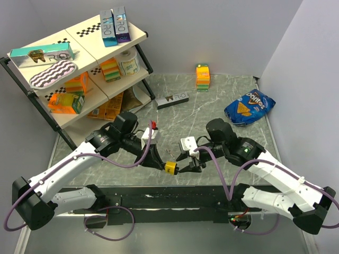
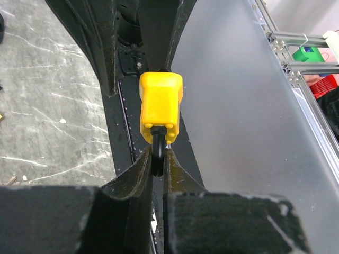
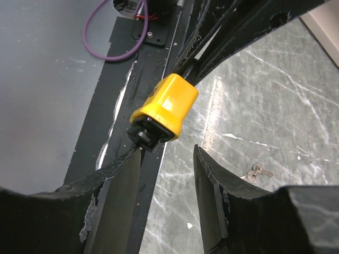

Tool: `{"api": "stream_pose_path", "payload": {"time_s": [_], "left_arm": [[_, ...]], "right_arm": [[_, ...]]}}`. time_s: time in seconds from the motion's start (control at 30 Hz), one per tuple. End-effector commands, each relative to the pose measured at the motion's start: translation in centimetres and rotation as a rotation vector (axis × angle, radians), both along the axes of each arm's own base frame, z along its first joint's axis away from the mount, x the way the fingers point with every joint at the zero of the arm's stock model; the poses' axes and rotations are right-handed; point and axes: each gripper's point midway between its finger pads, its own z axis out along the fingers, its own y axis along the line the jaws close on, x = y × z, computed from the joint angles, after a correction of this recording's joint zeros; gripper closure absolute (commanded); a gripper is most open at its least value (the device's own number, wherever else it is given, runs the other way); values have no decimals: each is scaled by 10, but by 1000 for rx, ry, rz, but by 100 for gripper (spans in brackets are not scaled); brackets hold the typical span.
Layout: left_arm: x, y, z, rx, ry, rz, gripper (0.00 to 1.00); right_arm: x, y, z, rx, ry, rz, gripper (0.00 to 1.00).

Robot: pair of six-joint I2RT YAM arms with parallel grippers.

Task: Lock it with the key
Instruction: Adjust the lock.

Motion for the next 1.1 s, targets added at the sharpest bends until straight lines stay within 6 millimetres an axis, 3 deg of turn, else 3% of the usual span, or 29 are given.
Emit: {"api": "stream_pose_path", "payload": {"time_s": [0.0, 0.37, 0.7, 1.07], "left_arm": [[-5, -5, 12, -60, -7, -41, 99], [-9, -8, 9, -47, -22, -59, 99], [-26, -9, 4, -41, -55, -135, 99], [-29, -21, 5, -44, -10, -128, 99]], "right_arm": [[-4, 10, 29, 83, -30, 37, 48], [-4, 15, 29, 82, -12, 53, 52], [0, 20, 24, 79, -18, 65, 58], [5, 36, 35, 124, 52, 52, 62]]}}
